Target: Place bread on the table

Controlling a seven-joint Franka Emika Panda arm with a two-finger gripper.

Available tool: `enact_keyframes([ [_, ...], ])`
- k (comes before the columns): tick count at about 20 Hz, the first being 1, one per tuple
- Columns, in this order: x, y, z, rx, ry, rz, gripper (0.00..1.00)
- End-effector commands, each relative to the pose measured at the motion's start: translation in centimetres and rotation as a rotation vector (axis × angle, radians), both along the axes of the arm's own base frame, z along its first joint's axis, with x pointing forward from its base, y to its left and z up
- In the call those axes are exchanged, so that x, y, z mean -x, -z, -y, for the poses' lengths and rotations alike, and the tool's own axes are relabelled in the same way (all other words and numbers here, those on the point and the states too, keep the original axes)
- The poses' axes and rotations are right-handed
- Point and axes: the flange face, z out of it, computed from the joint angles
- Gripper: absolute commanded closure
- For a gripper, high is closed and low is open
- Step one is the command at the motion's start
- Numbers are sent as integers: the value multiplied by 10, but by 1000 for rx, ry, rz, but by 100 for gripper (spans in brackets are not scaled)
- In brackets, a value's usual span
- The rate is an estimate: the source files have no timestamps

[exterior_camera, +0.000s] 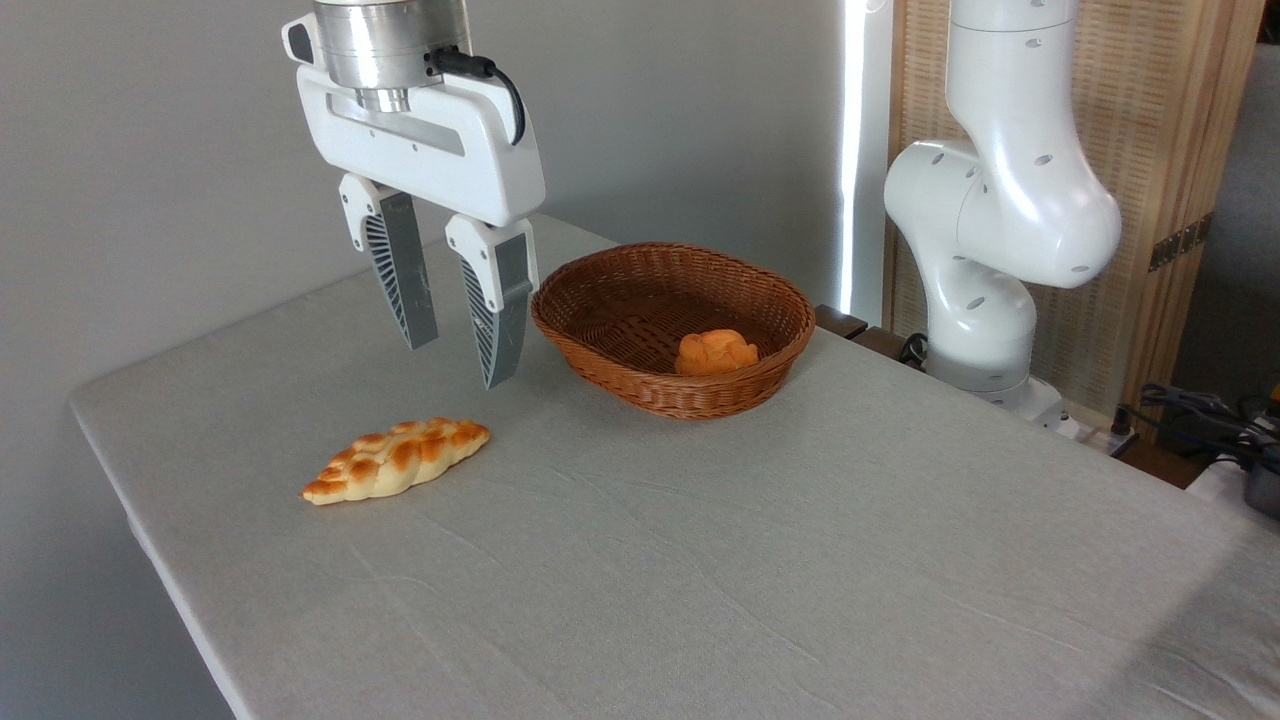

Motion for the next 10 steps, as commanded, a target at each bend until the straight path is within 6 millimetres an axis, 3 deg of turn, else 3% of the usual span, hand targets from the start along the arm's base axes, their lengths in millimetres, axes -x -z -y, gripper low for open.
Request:
enact_keyframes([
  [1, 1, 0, -2, -3, 61, -34, 0],
  [10, 5, 2, -3, -11, 185, -59, 0],
])
